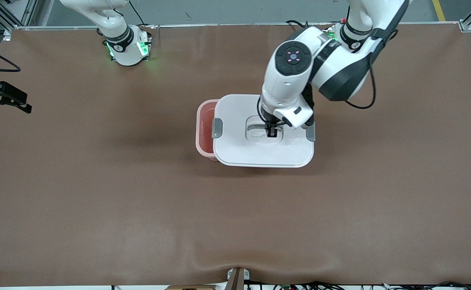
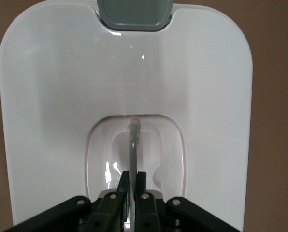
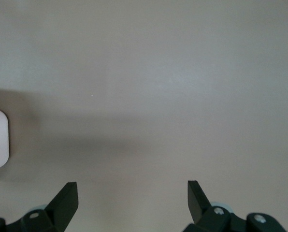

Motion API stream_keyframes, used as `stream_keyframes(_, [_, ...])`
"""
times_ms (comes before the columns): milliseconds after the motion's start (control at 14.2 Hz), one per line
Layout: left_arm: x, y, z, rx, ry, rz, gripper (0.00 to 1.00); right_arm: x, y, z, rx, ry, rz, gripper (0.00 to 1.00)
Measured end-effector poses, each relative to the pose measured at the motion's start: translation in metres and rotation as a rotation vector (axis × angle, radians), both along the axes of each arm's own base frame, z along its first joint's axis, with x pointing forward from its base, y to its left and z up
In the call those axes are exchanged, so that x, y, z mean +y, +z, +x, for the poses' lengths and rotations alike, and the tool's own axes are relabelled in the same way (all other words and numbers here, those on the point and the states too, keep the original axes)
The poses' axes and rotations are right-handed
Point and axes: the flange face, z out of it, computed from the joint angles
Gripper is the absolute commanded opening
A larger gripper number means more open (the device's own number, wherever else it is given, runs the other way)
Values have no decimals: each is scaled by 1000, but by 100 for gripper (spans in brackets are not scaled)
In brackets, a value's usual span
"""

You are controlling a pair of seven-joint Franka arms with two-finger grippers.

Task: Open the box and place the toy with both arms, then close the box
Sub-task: 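Lower the lid onto the box and press it down with the left gripper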

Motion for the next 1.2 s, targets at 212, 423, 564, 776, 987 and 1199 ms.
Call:
stream_keyframes(212, [-27,-17,-15,-49,62,45,0,-29,-7,-6,16,-83,3,100])
stream_keyframes(423, [-53,-30,-33,-119,118,91,0,-32,-1,-13,21,-154,5,100])
stream_keyframes(564, [-67,-39,-45,-126,107,103,0,-27,2,-14,19,-160,4,100])
stream_keyframes(776, [-82,-51,-56,-121,87,94,0,-20,4,-14,16,-145,4,100])
stream_keyframes(987, [-87,-59,-57,-120,87,83,0,-7,4,-12,12,-121,3,100])
stream_keyframes(1199, [-90,-62,-60,-121,78,86,0,0,5,-10,-1,-109,2,100])
